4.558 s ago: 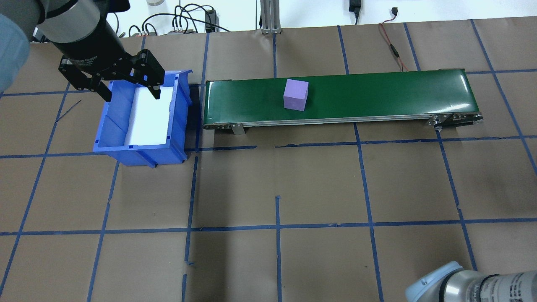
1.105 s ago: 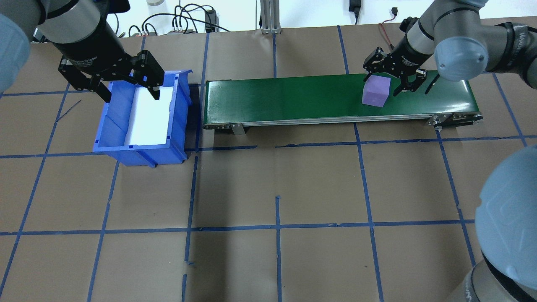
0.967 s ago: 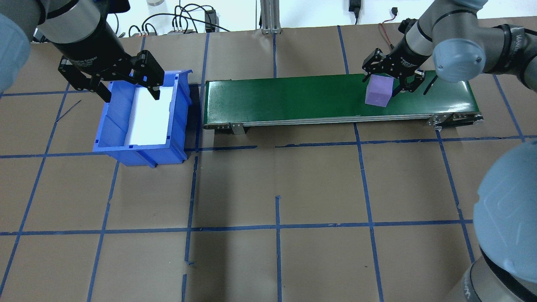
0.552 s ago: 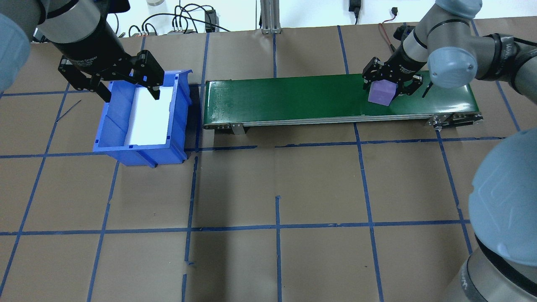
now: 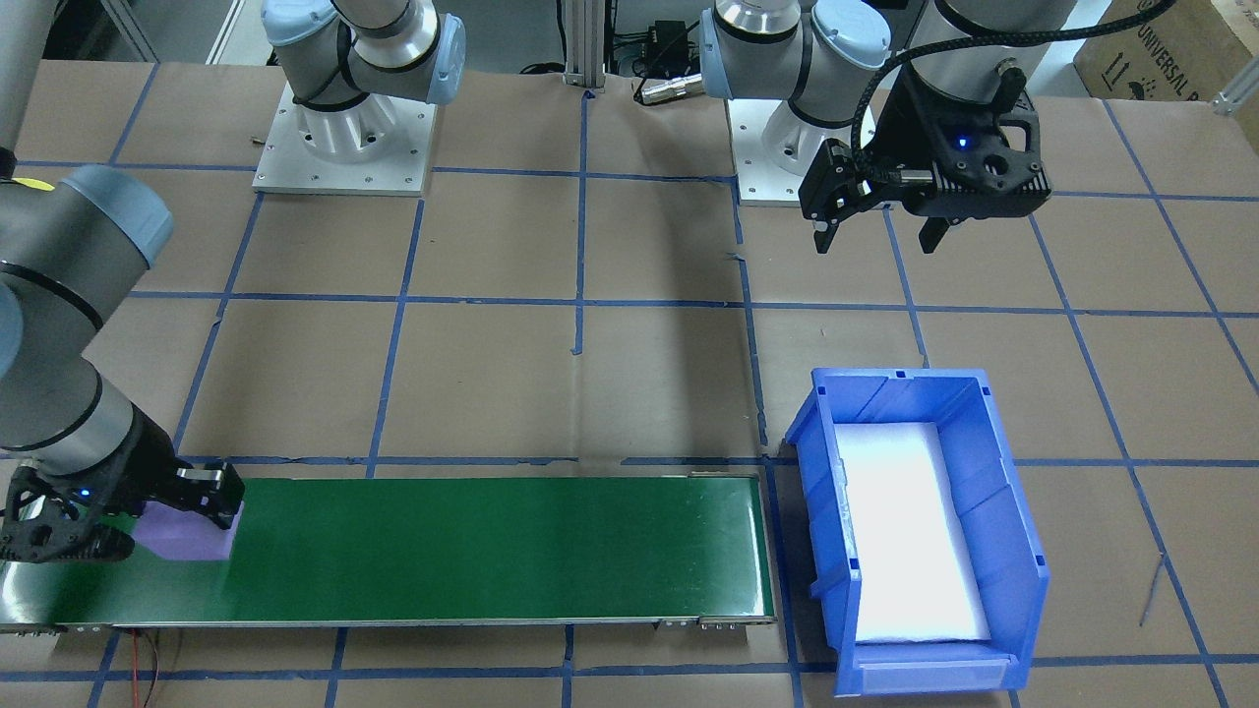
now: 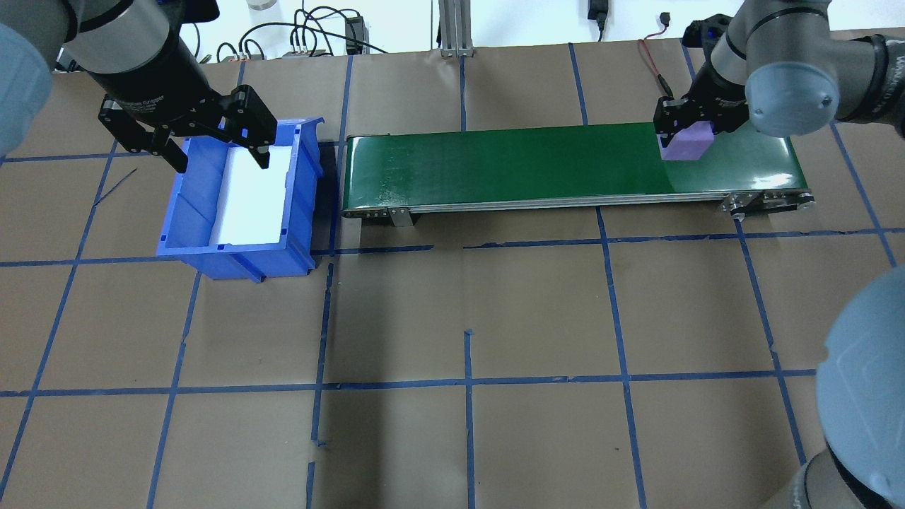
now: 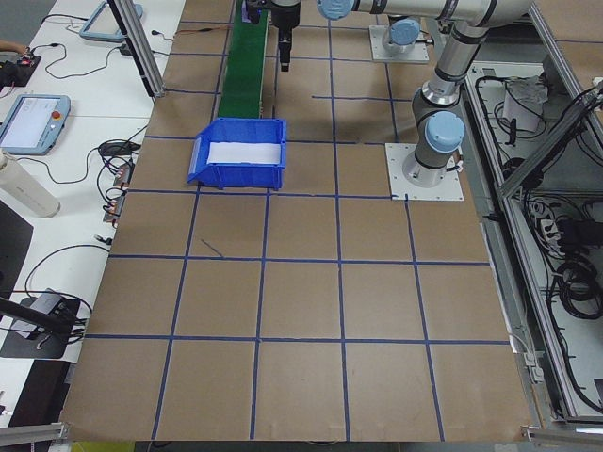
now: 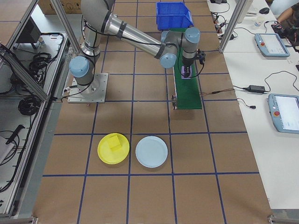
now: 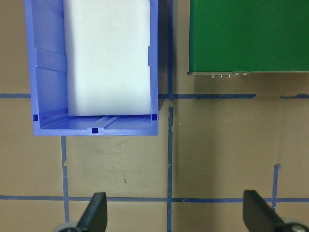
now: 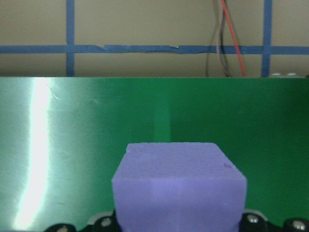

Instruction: Move block left to right into plate

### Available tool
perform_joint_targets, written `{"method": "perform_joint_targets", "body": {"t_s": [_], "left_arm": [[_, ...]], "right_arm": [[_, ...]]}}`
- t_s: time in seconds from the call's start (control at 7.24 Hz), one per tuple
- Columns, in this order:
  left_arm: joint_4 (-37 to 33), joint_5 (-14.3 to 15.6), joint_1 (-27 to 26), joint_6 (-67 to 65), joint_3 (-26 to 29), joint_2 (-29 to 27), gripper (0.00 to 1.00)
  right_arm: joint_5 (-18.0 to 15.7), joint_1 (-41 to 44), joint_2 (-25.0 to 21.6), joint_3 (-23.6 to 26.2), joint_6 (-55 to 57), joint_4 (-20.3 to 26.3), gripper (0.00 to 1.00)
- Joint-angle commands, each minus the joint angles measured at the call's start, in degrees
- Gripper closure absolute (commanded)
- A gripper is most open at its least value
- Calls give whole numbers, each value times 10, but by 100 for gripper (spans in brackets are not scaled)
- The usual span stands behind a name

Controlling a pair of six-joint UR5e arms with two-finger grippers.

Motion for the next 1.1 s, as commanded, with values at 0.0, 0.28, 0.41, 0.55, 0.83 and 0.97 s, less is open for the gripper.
{"method": "perform_joint_targets", "body": {"t_s": [0.0, 0.28, 0.41, 0.55, 0.83, 0.97], "left_arm": [[0, 0, 0, 0, 0, 0, 0], [0, 0, 0, 0, 0, 0, 0], [0, 0, 0, 0, 0, 0, 0], [0, 0, 0, 0, 0, 0, 0], [0, 0, 0, 0, 0, 0, 0], [0, 0, 0, 0, 0, 0, 0]], "right_arm": [[-25, -90, -31, 9, -160, 9, 49], [-22, -216, -36, 44, -308, 11, 49], [-21, -261, -36, 48, -365, 10, 49], [-25, -300, -35, 57, -398, 8, 49], [-27, -365, -25, 89, -461, -25, 49], [-27, -388, -19, 103, -497, -49, 49]]}}
